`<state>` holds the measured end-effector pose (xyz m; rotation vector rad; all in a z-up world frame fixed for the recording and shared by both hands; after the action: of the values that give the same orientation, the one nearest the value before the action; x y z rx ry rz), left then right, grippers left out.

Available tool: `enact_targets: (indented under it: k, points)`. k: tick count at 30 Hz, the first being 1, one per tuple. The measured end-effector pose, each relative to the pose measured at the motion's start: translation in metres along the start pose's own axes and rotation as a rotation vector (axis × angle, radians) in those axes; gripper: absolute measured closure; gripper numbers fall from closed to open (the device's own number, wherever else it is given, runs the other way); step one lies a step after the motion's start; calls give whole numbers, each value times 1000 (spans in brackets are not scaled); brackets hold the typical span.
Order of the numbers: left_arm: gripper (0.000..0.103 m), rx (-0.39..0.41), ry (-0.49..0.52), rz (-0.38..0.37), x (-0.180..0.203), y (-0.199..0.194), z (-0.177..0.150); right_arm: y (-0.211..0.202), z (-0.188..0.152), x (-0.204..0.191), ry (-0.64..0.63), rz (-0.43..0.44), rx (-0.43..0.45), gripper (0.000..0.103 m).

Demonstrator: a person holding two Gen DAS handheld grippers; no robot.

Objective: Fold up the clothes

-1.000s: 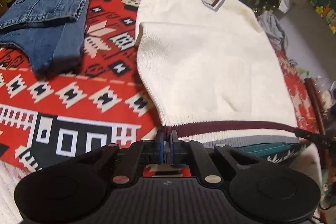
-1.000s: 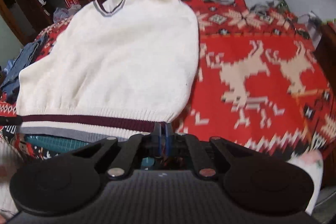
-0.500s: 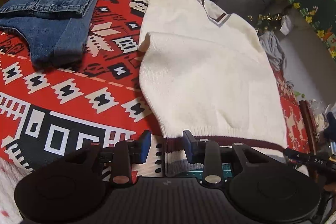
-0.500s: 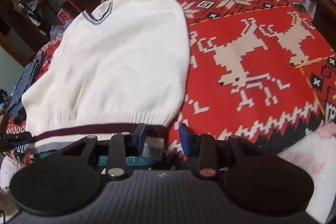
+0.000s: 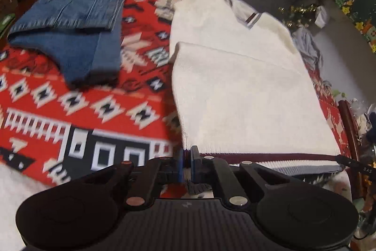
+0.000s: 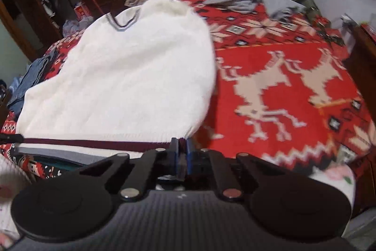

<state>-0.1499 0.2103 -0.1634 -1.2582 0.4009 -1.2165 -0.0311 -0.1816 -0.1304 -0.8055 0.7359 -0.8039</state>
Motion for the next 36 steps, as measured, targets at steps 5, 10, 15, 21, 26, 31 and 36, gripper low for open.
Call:
enact_targets:
  k: [5,10,15,21,26,31,36]
  points:
    - [97,-29,38,15,10,18,-9,11,-14,6,34,3,-44,96]
    - [76,11,60,55,13,12,-6,15,-15,2,36,26,-47,84]
    - [40,72,67,85,7,-6,-4,3,-9,1,-6,21,-39,39]
    - [26,152,192,156,19,-21,4,-13,2,-13,-107,13,4,12]
    - [18,219,312,205,30,-27,20,-24,18,-24,-194,2,27,1]
    - [13,270,395,169,38,-33,43,-28,40,-32,-254,-50,44,1]
    - [13,268,487,203,46,-25,62,-24,60,-36,-307,-122,48,1]
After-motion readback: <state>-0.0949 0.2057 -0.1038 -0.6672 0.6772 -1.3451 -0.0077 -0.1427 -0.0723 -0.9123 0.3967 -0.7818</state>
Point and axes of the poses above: each gripper's, at about its wrist camera, not at the fingertips, and y roughly the way its jaws point, x to its right, z to its top, the point moved 2 cm from there along y, roughly the way its jaws point, and after that the axes turned 5 degrees about -x, right-handed, at the moved point
